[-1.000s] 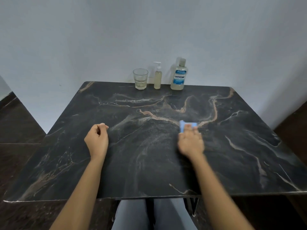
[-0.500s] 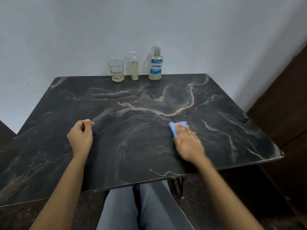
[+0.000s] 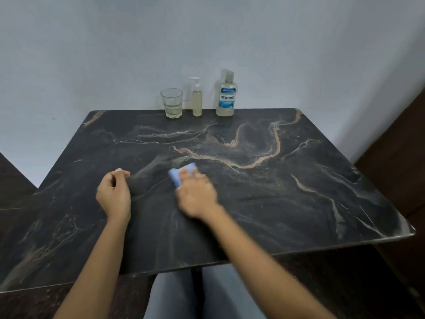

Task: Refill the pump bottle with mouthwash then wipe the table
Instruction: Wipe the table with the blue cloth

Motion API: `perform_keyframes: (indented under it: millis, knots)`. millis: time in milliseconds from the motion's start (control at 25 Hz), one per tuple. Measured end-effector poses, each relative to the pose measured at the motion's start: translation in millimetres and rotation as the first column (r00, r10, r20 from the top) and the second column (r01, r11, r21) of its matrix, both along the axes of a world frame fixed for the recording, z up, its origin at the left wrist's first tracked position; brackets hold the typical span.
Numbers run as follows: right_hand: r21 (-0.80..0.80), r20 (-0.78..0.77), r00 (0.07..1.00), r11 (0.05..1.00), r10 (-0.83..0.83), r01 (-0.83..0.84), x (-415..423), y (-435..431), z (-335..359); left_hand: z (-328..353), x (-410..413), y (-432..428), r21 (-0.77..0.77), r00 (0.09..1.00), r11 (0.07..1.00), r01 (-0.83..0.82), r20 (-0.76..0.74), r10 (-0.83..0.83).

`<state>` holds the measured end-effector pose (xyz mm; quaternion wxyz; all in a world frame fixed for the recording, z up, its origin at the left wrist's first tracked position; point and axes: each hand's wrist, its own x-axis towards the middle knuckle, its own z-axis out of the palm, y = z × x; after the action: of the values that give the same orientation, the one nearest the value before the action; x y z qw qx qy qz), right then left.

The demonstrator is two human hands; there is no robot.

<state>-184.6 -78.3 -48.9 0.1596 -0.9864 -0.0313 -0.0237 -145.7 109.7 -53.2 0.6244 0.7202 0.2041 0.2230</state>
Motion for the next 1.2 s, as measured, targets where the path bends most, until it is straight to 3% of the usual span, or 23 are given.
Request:
perform_keyframes:
  millis: [40, 120, 280, 440, 640, 920, 1080, 1200]
  knots:
    - [0.01, -0.014, 0.986, 0.986, 0.168, -0.168, -2, 44, -4, 1, 2, 4, -0.055, 0.998, 0.997, -0.061, 0.027, 0.063]
    - [0.066, -0.073, 0.933, 0.935, 0.352, -0.347, 3, 100, -7, 2, 7, 15, -0.106, 0.982, 0.98, -0.167, 0.067, 0.174]
    - [0.069, -0.179, 0.908, 0.926, 0.378, -0.372, 62, 127, 4, 1, 22, 25, -0.056, 0.977, 0.978, -0.199, 0.063, 0.203]
    - [0.079, -0.221, 0.945, 0.97, 0.243, -0.231, 129, 91, 12, -2, 35, 14, 0.116, 0.998, 0.992, -0.049, 0.047, 0.043]
    - [0.06, -0.157, 0.985, 0.994, -0.078, 0.088, 185, -25, 22, -7, 43, 12, 0.209, 0.997, 0.976, 0.062, 0.026, -0.069]
    - [-0.029, -0.169, 0.864, 0.878, -0.475, 0.477, 131, -205, 19, -11, 46, 15, 0.199, 0.998, 0.978, 0.061, -0.01, -0.06]
    - [-0.026, -0.187, 0.79, 0.807, -0.584, 0.59, 53, -200, 13, -7, 44, 15, 0.096, 0.999, 0.995, 0.031, 0.017, -0.033]
    - [-0.065, -0.141, 0.877, 0.888, -0.459, 0.455, 11, -121, 10, 0, 42, 11, -0.002, 1.0, 1.0, 0.026, -0.008, -0.026]
